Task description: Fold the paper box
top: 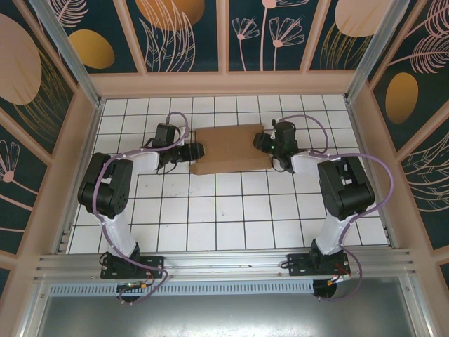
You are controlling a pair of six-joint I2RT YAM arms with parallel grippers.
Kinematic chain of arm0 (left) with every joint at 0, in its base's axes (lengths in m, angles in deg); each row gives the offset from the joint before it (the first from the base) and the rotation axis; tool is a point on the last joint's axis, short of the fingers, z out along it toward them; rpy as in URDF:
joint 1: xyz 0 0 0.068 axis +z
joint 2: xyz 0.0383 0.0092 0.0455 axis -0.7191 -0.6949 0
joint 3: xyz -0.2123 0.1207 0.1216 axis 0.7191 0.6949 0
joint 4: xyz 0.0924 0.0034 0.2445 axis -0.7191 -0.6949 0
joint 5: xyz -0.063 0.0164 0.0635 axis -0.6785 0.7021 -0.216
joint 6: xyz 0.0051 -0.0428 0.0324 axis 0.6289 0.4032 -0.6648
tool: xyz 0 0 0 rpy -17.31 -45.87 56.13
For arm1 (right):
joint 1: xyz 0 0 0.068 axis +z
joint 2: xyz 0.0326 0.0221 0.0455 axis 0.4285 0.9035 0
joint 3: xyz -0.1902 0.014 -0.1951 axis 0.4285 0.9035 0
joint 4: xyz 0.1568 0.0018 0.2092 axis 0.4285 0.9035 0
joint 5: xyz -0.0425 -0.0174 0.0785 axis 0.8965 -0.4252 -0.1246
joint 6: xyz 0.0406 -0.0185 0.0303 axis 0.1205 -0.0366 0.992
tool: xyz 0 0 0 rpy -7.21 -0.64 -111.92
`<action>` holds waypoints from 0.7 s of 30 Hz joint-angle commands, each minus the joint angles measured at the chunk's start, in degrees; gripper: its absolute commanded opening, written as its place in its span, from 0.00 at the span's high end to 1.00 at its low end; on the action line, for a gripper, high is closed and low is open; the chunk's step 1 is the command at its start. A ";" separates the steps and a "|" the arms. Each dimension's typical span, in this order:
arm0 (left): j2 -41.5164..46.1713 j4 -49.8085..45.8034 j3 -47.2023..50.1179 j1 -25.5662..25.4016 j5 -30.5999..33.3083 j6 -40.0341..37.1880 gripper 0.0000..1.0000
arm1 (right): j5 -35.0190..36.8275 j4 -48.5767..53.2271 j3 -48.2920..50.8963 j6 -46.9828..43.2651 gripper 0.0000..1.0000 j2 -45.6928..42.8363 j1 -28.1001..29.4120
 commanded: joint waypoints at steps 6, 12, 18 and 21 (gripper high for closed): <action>-1.11 -1.95 -0.47 -0.32 3.04 -0.51 0.40 | -6.11 -6.54 8.21 3.04 0.38 -8.50 -4.50; -1.18 1.42 2.12 0.65 -0.46 0.60 0.49 | -11.02 -7.08 10.65 5.61 0.36 -6.98 -7.31; -3.49 12.07 6.69 3.60 -9.95 7.09 0.61 | -15.45 -10.48 11.62 6.79 0.34 -4.39 -7.99; -5.07 15.71 7.72 4.44 -15.06 7.87 0.62 | -16.90 -11.58 11.95 7.06 0.32 -4.00 -8.23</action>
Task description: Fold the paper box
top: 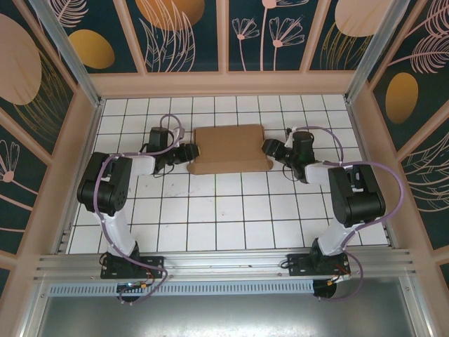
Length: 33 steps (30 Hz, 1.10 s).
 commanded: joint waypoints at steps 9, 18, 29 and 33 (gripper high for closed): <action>-5.53 8.64 4.92 4.13 -9.90 4.98 0.71 | -5.31 -6.44 2.49 2.95 0.28 0.43 -0.90; -7.24 11.32 5.51 6.02 -12.60 6.47 0.80 | -9.02 -7.11 2.18 5.39 0.23 1.05 -0.93; -7.62 12.54 5.18 7.37 -13.04 7.45 0.83 | -13.31 -8.31 3.28 8.84 0.18 1.84 -0.80; -8.72 12.84 5.09 7.52 -12.76 7.99 0.86 | -14.65 -8.37 3.46 9.74 0.17 2.94 -0.66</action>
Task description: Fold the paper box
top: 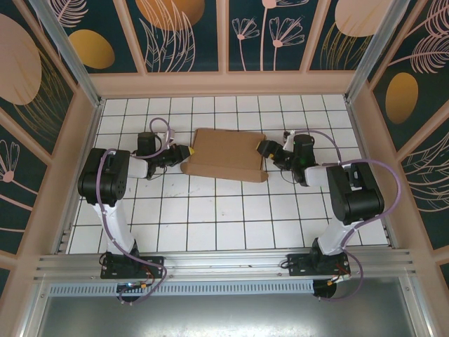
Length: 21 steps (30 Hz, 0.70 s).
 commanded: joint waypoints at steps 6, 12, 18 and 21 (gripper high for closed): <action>-4.26 -1.21 1.38 0.88 1.40 2.52 0.90 | -3.81 -4.20 1.67 3.32 0.16 2.85 -0.11; -5.21 -0.57 1.27 1.52 0.54 3.35 0.89 | -7.41 -7.89 1.03 5.93 0.13 5.73 0.59; -6.00 0.05 1.18 1.61 0.30 3.89 0.89 | -10.54 -11.45 0.16 8.35 0.12 8.15 1.58; -5.59 -0.08 1.25 1.61 0.43 3.28 0.88 | -12.52 -17.05 0.69 11.33 0.17 8.24 1.57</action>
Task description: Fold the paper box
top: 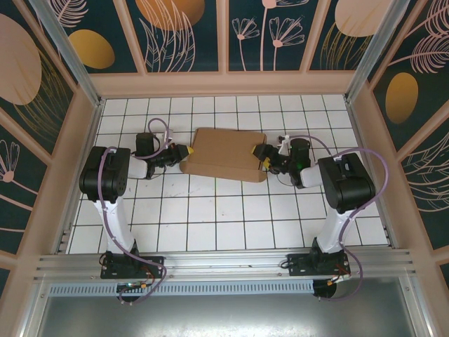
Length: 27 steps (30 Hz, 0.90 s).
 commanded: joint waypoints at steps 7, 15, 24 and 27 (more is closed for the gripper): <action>-1.40 -9.42 0.84 0.49 5.80 -5.12 0.78 | -7.12 -19.54 -0.19 11.83 0.33 2.50 0.52; 2.48 -1.51 4.08 0.40 7.64 -3.18 0.51 | -2.59 -7.75 0.09 5.55 0.50 -2.86 -0.02; 12.03 2.78 5.89 -3.34 15.07 -5.97 0.33 | -2.81 -5.29 0.75 4.59 0.58 -6.29 -1.71; 17.87 1.70 7.20 -7.18 23.80 -13.02 0.19 | -1.79 -1.71 0.67 3.01 0.58 -8.48 -2.43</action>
